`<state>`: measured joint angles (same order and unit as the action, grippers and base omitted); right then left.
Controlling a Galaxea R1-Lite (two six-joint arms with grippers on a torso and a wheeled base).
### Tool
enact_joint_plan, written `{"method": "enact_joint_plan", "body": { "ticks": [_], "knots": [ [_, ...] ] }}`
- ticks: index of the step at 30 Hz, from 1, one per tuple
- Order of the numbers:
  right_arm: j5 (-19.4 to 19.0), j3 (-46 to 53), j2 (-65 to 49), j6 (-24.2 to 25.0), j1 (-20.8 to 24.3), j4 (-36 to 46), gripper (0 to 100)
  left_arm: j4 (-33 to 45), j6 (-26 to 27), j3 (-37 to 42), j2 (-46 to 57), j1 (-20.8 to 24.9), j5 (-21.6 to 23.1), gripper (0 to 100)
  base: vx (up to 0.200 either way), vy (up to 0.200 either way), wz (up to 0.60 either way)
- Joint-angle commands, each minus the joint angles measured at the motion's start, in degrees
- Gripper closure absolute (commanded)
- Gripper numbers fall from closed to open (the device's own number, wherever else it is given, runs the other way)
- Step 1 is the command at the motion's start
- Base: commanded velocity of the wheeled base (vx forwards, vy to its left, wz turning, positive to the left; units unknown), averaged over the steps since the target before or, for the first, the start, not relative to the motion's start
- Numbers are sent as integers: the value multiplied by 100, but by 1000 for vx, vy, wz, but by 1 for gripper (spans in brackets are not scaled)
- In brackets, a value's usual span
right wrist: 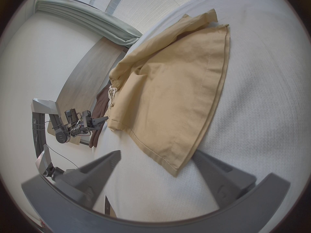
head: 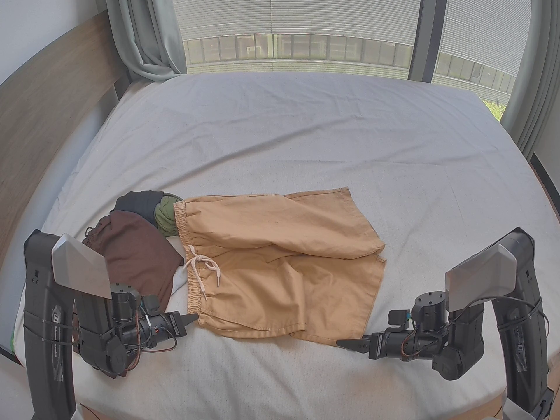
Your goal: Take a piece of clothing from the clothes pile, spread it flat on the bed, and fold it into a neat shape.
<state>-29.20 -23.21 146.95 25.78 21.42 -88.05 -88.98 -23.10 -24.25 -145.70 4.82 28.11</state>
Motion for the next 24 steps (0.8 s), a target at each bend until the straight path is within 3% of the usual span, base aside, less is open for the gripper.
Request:
{"method": "enact_joint_plan", "body": {
  "ticks": [1,24],
  "knots": [
    [-7,-8,18,-3,3,-28,100,-5,-10,-1,-11,2,1,100,0,0,0],
    [125,519,-298,-91,-138,-28,100,-5,-37,43,51,-33,28,100,0,0,0]
  ]
}}
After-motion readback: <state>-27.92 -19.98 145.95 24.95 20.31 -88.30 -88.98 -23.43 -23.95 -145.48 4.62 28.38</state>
